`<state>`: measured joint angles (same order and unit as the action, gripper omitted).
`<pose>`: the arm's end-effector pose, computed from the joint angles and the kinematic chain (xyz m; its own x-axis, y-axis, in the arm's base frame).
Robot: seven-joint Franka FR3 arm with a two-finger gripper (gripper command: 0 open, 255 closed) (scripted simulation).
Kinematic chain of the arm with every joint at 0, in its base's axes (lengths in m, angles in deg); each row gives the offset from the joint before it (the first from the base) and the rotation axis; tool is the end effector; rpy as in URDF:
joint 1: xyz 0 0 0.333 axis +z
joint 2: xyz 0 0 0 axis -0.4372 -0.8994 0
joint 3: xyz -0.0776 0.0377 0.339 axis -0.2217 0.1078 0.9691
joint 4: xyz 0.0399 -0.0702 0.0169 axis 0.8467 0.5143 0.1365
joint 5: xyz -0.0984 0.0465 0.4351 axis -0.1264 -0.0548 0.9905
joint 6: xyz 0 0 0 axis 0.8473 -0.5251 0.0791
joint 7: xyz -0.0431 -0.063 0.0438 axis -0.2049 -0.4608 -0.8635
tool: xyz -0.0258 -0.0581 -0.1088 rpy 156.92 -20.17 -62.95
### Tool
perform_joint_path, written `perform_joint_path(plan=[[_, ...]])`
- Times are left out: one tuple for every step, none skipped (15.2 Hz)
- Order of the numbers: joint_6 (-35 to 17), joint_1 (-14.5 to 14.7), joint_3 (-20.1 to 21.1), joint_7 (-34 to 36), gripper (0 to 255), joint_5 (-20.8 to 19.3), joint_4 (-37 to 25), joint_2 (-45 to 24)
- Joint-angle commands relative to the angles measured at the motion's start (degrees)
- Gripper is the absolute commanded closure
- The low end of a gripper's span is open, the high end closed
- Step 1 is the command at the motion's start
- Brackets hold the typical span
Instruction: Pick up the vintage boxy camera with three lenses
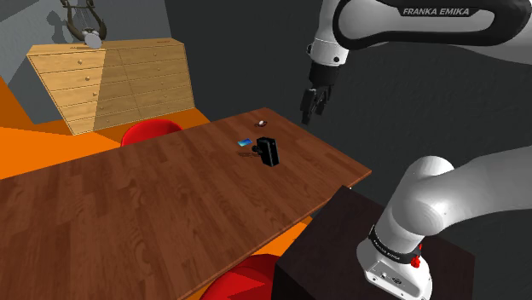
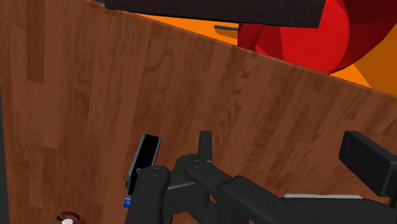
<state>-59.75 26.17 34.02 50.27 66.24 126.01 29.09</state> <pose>0.3587 0.0116 0.5776 0.9936 0.1007 0.0520 0.1033 -0.9933 -0.0516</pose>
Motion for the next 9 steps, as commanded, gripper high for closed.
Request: perform_joint_path(plan=[[0.0, 0.0, 0.0, 0.0, 0, 0.0, 0.0, 0.0], [-1.6, -0.3, -0.2, 0.0, 0, -0.1, 0.0, -1.8], [-3.3, -0.5, -0.5, -0.1, 0, -0.2, -0.1, -3.6], [-4.9, -0.8, -0.7, -0.1, 0, -0.3, -0.3, -5.5], [-6.4, -1.0, -1.0, -0.1, 0, -0.4, -0.5, -7.4], [-7.9, -1.3, -1.3, -0.2, 0, -0.4, -0.8, -9.4], [-9.4, -1.5, -1.5, -0.2, 0, -0.5, -1.2, -11.4], [-10.8, -1.7, -1.8, -0.2, 0, -0.5, -1.6, -13.4], [-12.2, -2.0, -2.1, -0.3, 0, -0.5, -2.1, -15.5]])
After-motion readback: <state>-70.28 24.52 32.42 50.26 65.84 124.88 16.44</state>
